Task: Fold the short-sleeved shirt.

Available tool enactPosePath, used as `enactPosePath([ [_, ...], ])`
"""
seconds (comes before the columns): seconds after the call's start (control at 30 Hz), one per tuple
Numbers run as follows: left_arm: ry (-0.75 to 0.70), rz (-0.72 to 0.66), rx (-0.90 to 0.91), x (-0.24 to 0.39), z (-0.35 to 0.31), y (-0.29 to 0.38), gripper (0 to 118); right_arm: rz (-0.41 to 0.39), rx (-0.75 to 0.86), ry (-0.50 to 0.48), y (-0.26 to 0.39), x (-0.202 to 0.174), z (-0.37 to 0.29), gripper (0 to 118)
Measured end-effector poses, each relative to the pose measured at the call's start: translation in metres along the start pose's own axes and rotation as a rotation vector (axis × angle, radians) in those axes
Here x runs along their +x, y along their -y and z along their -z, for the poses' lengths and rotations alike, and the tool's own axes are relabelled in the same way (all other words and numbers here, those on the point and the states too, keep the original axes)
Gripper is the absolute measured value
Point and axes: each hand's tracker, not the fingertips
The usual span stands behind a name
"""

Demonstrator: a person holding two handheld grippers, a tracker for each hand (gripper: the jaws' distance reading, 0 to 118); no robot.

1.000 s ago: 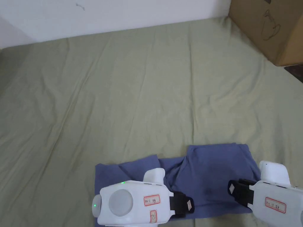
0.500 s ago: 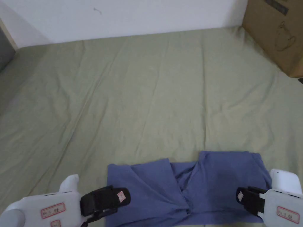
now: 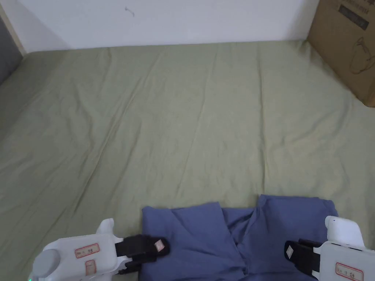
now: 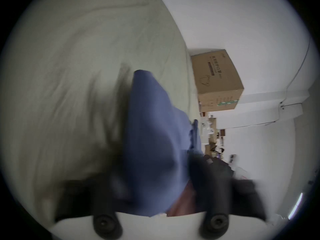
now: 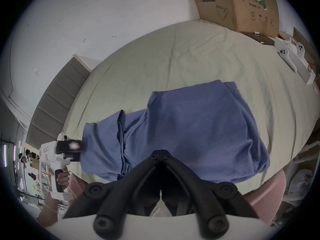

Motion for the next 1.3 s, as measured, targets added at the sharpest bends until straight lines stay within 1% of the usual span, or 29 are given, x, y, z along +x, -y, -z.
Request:
enactPosePath([
  [0.03, -0.052, -0.010, -0.026, -0.003, 0.008, 0.000, 10, -0.011, -0.003, 0.005, 0.000, -0.003, 0.001, 0],
  [0.07, 0.002, -0.022, -0.034, -0.010, 0.006, -0.002, 10, -0.022, -0.006, 0.008, 0.000, -0.006, 0.002, 0],
  [0.1, 0.070, -0.045, -0.017, 0.005, 0.000, 0.005, 10, -0.032, -0.012, 0.006, -0.002, -0.009, 0.002, 0],
  [0.2, 0.041, 0.011, -0.002, 0.014, -0.015, 0.003, 10, -0.046, -0.014, 0.003, -0.005, -0.015, 0.004, 0],
  [0.27, 0.040, 0.031, -0.016, 0.000, -0.035, -0.006, 10, -0.049, -0.019, -0.002, -0.008, -0.018, 0.008, 0],
  [0.4, -0.108, 0.135, 0.006, 0.006, -0.076, -0.010, 10, -0.061, -0.015, -0.010, -0.013, -0.022, 0.008, 0],
  [0.47, -0.149, 0.112, 0.035, -0.004, -0.103, -0.016, 10, -0.063, -0.016, -0.019, -0.013, -0.022, 0.009, 0],
  [0.53, -0.219, 0.101, 0.095, -0.007, -0.130, -0.017, 10, -0.063, -0.019, -0.019, -0.014, -0.022, 0.011, 0],
  [0.67, -0.341, 0.089, 0.156, -0.014, -0.178, -0.023, 10, -0.058, -0.031, -0.024, -0.011, -0.018, 0.015, 0],
  [0.8, -0.384, 0.072, 0.203, -0.003, -0.200, -0.021, 10, -0.044, -0.032, -0.042, -0.005, -0.010, 0.015, 0],
  [0.87, -0.395, 0.087, 0.205, 0.018, -0.195, -0.017, 10, -0.018, -0.033, -0.046, -0.001, -0.004, 0.015, 0],
  [0.97, -0.434, 0.170, 0.214, 0.059, -0.183, -0.018, 10, 0.012, -0.026, -0.064, 0.003, 0.008, 0.010, 0],
  [1.1, -0.367, 0.310, 0.194, 0.134, -0.152, -0.008, 10, 0.007, -0.010, -0.048, 0.004, 0.023, -0.004, 0],
  [1.2, -0.344, 0.405, 0.150, 0.184, -0.112, 0.002, 10, 0.006, 0.010, -0.030, 0.006, 0.037, -0.015, 0],
  [1.3, -0.310, 0.497, 0.048, 0.206, -0.056, 0.005, 10, 0.032, 0.024, -0.026, 0.008, 0.051, -0.023, 0],
])
